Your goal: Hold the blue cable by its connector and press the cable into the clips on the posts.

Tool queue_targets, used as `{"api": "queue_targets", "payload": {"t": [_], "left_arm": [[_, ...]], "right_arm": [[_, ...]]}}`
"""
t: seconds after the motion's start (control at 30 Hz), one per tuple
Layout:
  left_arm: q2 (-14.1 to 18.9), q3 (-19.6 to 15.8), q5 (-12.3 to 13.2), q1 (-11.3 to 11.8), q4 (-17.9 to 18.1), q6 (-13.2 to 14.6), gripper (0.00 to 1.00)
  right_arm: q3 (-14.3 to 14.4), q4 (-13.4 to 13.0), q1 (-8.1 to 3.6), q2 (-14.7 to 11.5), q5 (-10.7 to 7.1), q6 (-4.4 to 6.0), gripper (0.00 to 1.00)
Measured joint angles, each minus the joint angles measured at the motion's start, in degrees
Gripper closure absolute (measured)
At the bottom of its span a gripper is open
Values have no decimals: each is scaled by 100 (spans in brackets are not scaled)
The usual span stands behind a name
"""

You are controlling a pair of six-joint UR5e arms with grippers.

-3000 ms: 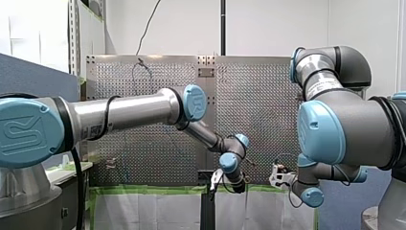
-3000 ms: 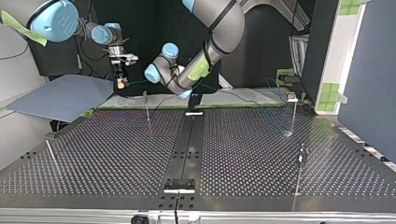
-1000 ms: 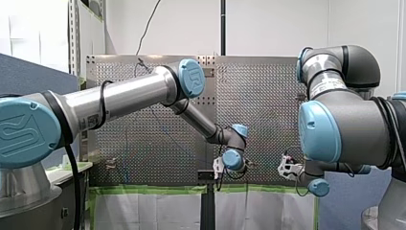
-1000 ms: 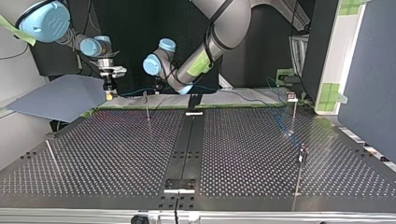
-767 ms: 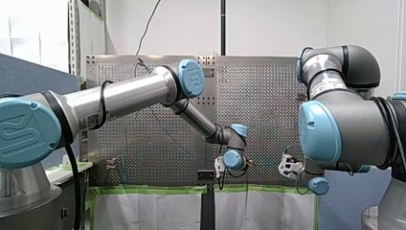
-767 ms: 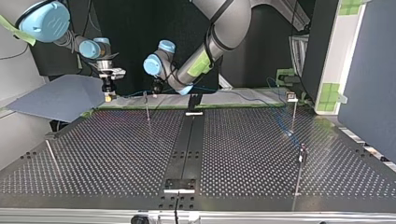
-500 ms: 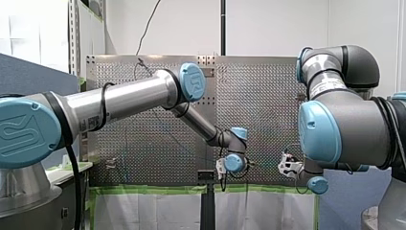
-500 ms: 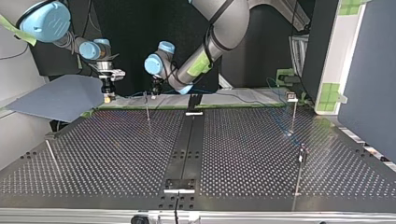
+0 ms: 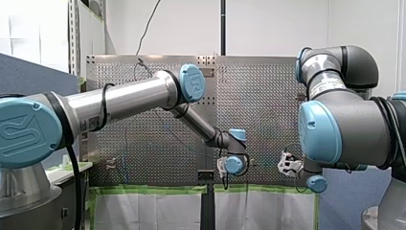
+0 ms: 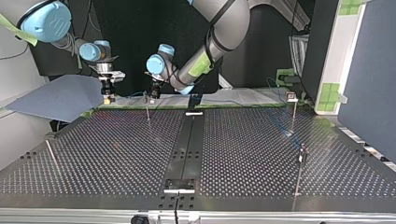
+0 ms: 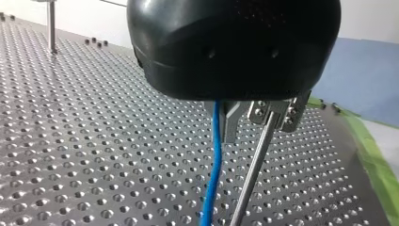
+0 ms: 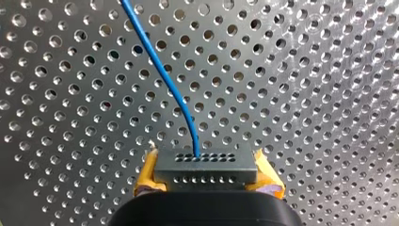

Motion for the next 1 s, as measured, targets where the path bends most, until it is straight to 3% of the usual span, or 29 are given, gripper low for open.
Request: {"api": "queue_targets", "payload": {"t": [0.33, 0.57, 1.0], "left_arm": [[-1, -298, -3, -26, 480, 14, 100], [0, -452, 4, -49, 798, 26, 100], [-8, -528, -3, -27, 893, 2, 100]], "right_arm": [[-6, -4, 80, 1, 12, -46, 100], [-6, -32, 91, 1, 74, -24, 100], [-6, -68, 146, 5, 78, -13, 100]]}}
